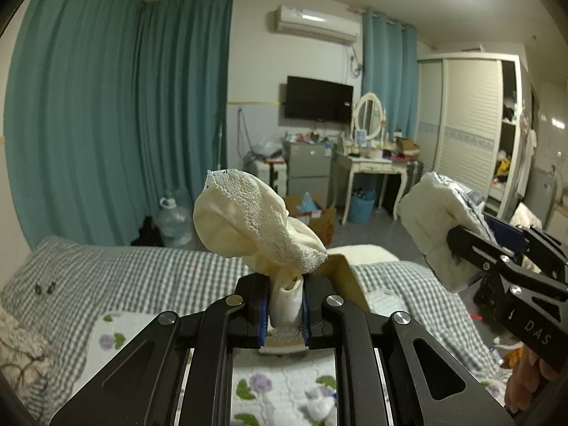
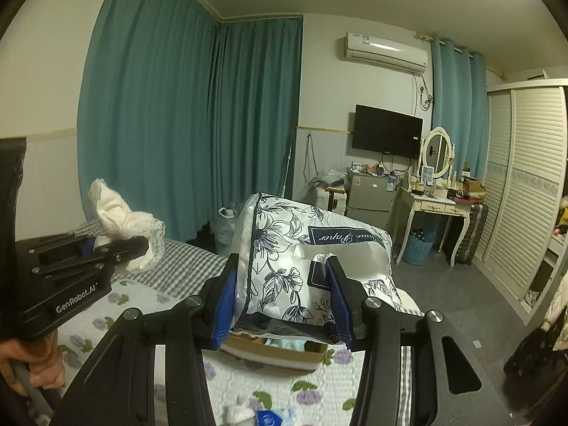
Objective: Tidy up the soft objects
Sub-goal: 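Lift the lace fabric and tissue pack and carry both into the box, then open both tools to release the lace fabric and tissue pack in the box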
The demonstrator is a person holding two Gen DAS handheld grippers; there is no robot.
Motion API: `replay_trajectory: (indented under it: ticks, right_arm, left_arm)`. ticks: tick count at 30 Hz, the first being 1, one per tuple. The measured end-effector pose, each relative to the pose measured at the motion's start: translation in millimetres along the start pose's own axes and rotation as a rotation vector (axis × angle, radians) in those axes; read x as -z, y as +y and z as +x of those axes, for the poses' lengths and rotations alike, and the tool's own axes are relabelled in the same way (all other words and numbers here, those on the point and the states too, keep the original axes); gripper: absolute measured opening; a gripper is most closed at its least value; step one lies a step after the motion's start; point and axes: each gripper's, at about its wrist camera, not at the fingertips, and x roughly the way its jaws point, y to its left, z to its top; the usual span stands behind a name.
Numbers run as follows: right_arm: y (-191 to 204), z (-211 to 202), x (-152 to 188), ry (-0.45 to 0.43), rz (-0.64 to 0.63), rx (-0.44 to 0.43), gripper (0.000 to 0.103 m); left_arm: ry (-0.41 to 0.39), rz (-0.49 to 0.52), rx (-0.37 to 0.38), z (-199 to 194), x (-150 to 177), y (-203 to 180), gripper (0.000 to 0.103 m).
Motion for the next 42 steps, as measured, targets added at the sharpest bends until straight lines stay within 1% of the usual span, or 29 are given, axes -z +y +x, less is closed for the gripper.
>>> replay_trajectory:
  ticks: [4,5,11,17,22,25,29,33,37,42]
  right_arm:
    - [-2.5,28.8,2.5,0.012,-0.018,0.003,0.047]
    - [-1.6,34.4,5.8,0.019,-0.022,0.003,0.047]
    - [-11.0,92.3,22.1,0.071,-0.036,-0.019,0.047]
    - [-17.0,157.6,48.7,0.154,-0.052,-0.033,0.047]
    - [-22.6,202.7,75.8,0.215,-0.051,-0.046,0.047]
    - [-24.1,230.7,95.4,0.261,-0.05,-0.058,0.047]
    - [-27.1,262.0,116.2,0.308,-0.068,-0.07,0.047]
    - [-20.6,284.1,136.0,0.351,-0.084,-0.095,0.047]
    - [-20.6,302.9,156.9,0.413,-0.06,-0.117,0.047]
    - [-22.5,312.3,169.0,0.426,-0.063,-0.118,0.049]
  left_arm:
    - [0.035,0.003,-0.001,38.6,-0.1,2.9,0.013]
    - [0.041,0.001,0.001,43.3,0.7,3.1,0.013]
    - [0.112,0.001,0.017,101.9,5.5,2.1,0.013]
    - [0.178,0.015,0.02,154.6,13.0,0.8,0.013]
    - [0.268,-0.019,0.05,200.4,26.9,6.2,0.013]
    - [0.314,-0.011,0.045,222.0,38.2,5.2,0.013]
    - [0.362,-0.002,0.05,246.4,51.0,2.9,0.013]
    - [0.405,0.007,0.063,265.9,60.9,2.2,0.013]
    - [0.462,-0.003,0.068,282.8,73.3,1.9,0.013]
    - [0.463,0.033,0.052,283.7,74.4,-9.7,0.013]
